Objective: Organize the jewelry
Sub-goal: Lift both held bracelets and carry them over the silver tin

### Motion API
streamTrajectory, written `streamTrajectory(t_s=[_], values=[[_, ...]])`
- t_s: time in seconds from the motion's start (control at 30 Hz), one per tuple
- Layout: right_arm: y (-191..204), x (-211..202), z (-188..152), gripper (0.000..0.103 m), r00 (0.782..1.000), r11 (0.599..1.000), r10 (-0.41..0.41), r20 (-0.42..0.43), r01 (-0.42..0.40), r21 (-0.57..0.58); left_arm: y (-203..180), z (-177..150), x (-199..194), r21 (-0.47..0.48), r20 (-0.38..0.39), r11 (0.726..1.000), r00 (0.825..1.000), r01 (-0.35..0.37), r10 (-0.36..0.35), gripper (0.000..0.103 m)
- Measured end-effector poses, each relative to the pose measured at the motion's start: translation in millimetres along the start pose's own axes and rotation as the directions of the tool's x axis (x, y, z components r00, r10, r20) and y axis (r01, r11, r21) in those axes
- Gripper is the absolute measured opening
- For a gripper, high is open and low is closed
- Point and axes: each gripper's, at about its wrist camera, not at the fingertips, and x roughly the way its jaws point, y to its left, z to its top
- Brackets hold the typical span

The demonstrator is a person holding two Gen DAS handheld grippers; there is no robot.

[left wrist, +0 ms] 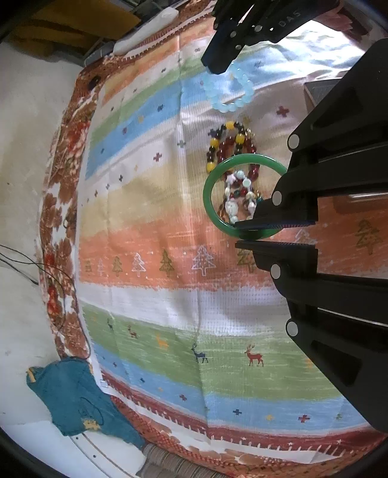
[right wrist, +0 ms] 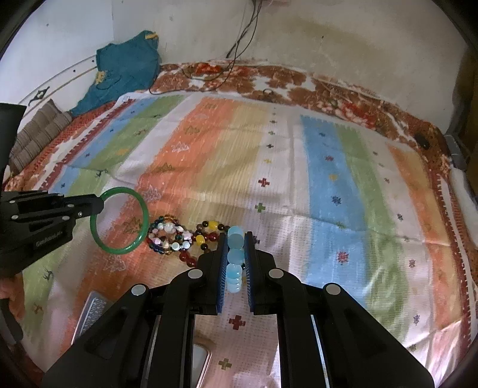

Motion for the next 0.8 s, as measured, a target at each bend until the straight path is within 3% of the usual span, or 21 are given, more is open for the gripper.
streamTrajectory(t_s=[0.8], values=[[12.6,-71.8,-20.7,0.012,0.993,0.999,0.035,0.109,-0.035,-0.007,-29.4,-30.9,-63.1,0.051,0.081,0.997,0.994,0.065,-0.069,0.007]])
